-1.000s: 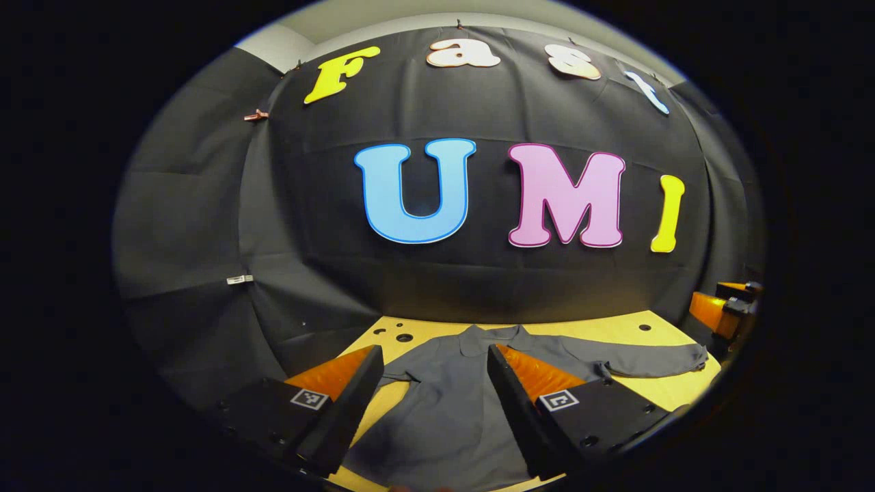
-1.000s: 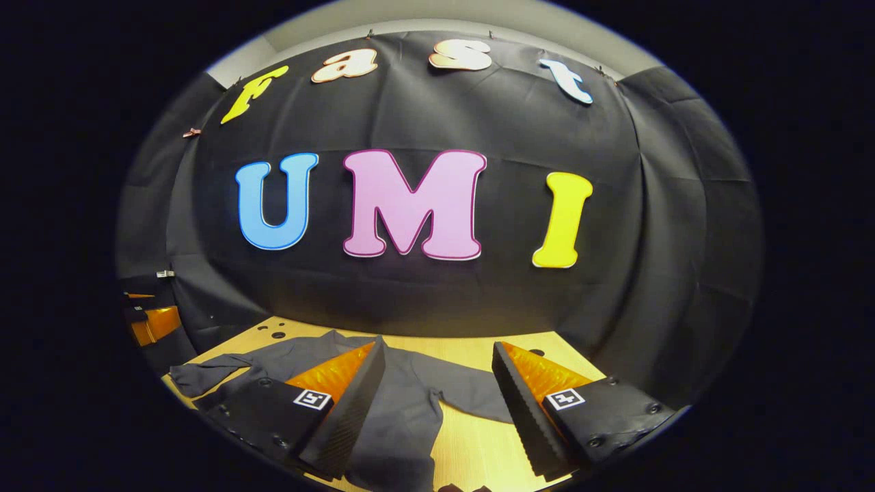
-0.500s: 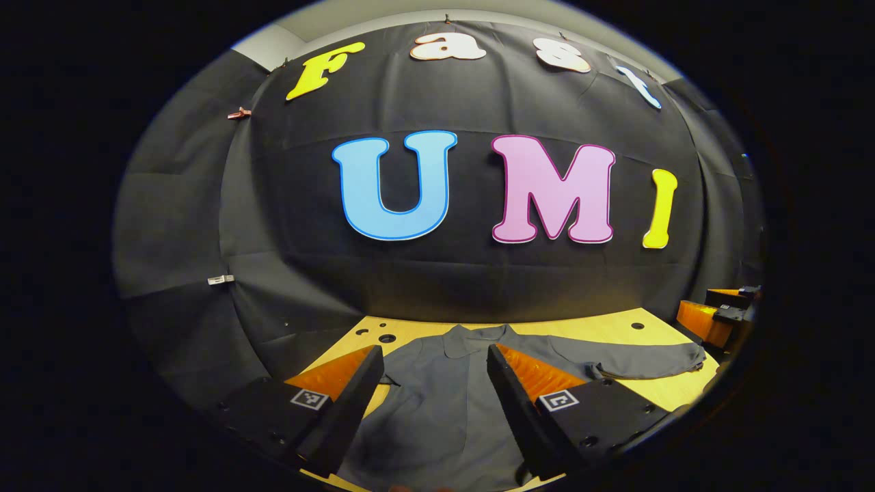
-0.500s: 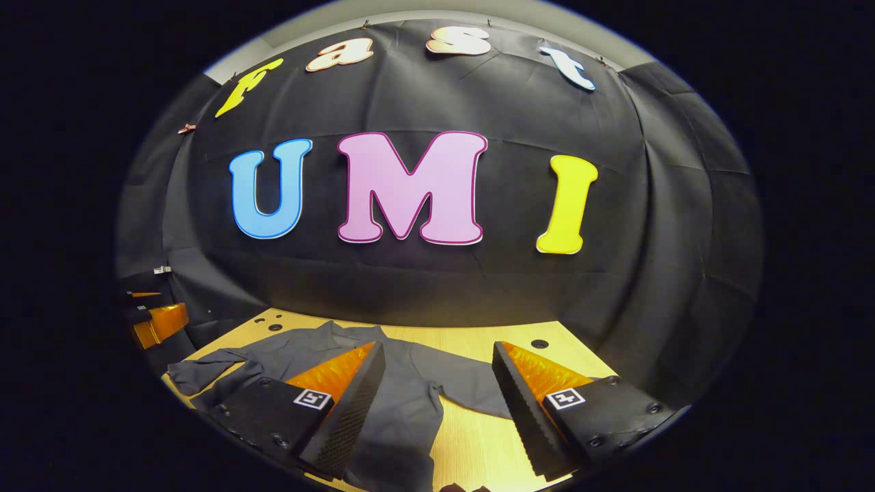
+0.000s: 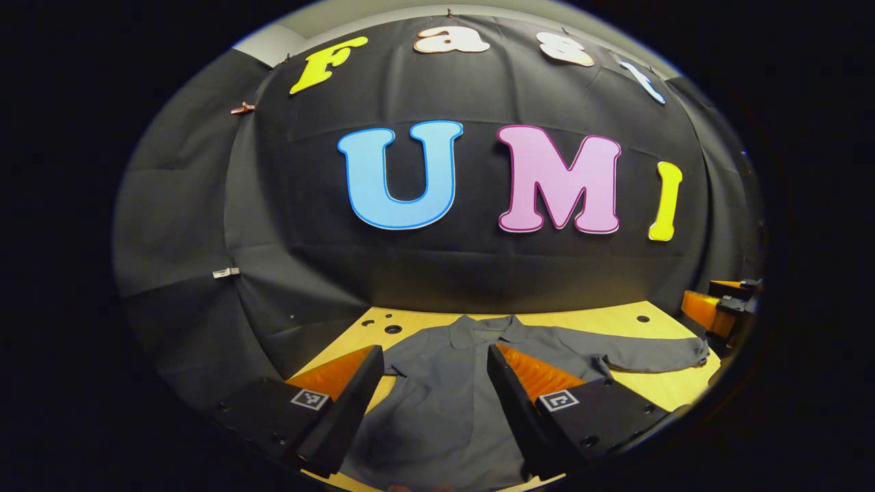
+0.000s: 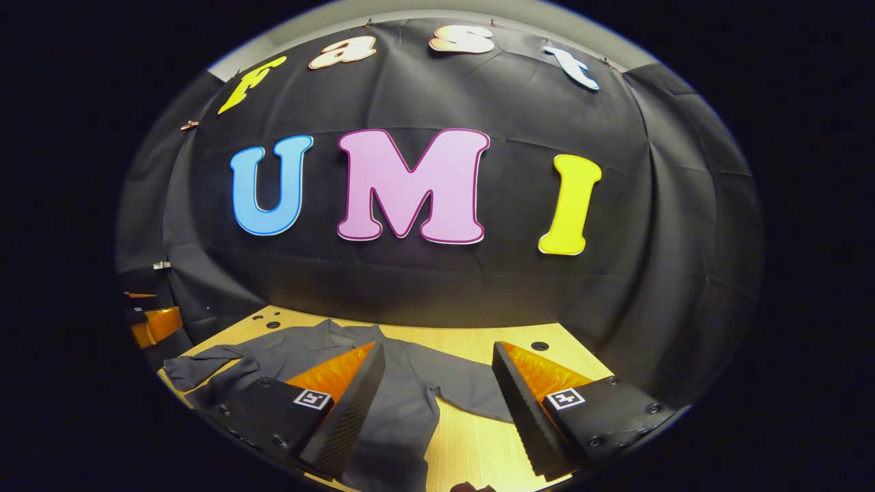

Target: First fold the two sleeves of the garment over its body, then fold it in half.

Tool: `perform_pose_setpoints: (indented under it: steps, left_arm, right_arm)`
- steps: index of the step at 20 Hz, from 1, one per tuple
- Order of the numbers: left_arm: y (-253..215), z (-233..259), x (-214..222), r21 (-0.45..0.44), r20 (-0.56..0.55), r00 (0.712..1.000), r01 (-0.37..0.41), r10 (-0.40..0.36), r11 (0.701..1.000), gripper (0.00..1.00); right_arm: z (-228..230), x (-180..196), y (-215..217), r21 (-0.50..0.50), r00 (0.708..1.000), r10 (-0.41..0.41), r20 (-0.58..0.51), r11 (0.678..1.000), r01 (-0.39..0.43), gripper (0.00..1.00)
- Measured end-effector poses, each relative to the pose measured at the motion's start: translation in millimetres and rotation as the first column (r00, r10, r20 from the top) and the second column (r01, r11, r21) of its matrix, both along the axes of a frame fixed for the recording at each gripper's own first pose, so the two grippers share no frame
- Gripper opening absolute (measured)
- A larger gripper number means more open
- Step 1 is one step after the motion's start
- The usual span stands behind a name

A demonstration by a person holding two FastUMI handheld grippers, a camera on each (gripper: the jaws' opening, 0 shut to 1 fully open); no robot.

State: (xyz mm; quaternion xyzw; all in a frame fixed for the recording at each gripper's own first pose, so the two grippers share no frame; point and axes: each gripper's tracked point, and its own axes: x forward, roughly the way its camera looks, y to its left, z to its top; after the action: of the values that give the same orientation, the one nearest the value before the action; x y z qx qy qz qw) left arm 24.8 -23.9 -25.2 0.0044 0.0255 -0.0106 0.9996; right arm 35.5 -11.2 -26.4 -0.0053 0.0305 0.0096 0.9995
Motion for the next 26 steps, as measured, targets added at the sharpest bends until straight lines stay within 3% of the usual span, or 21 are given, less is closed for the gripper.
perform_pose_setpoints:
  steps: [9,16,23,26]
  left_arm:
    - [-2,-5,0,0.006,-0.009,1.0,-0.021,0.021,1.0,0.95]
    - [1,-11,6,0.003,-0.026,0.999,-0.028,0.029,1.0,0.95]
    - [4,-22,11,0.014,-0.074,0.997,-0.025,0.026,1.0,0.95]
    - [7,-27,18,0.032,-0.098,0.995,-0.021,0.024,0.999,0.95]
  right_arm:
    - [-37,13,-51,-0.038,0.99,-0.102,-0.094,0.994,0.099,0.98]
    - [-71,33,-104,-0.044,0.961,-0.173,-0.216,0.985,0.168,0.98]
    - [-122,39,-172,-0.007,0.888,-0.261,-0.38,0.96,0.279,0.98]
    - [-151,35,-208,0.02,0.825,-0.319,-0.467,0.929,0.37,0.98]
